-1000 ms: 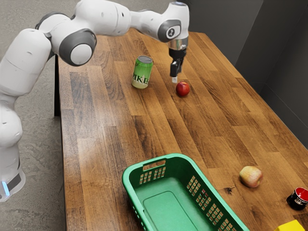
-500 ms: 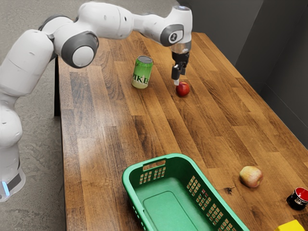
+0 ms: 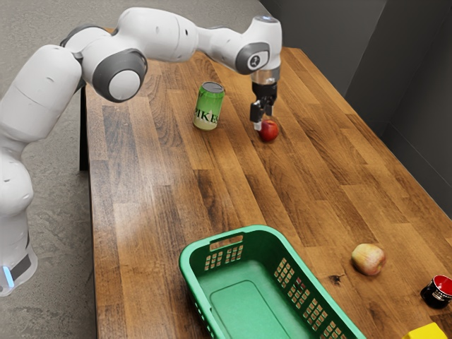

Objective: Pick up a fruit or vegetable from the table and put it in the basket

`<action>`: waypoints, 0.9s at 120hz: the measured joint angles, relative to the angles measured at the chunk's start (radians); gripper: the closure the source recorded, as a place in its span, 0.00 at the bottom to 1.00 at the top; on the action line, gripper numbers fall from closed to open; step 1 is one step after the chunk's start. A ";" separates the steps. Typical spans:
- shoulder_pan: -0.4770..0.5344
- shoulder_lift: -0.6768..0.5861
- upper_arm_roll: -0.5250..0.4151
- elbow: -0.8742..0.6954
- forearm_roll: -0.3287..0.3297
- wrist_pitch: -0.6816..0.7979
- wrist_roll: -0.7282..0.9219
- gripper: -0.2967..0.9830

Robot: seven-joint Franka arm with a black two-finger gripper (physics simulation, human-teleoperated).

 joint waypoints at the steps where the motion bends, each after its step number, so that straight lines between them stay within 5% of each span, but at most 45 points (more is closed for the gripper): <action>1: 0.000 0.001 0.000 0.000 0.000 0.000 0.001 0.24; 108: 0.006 0.063 -0.015 0.006 -0.013 0.113 0.043 0.24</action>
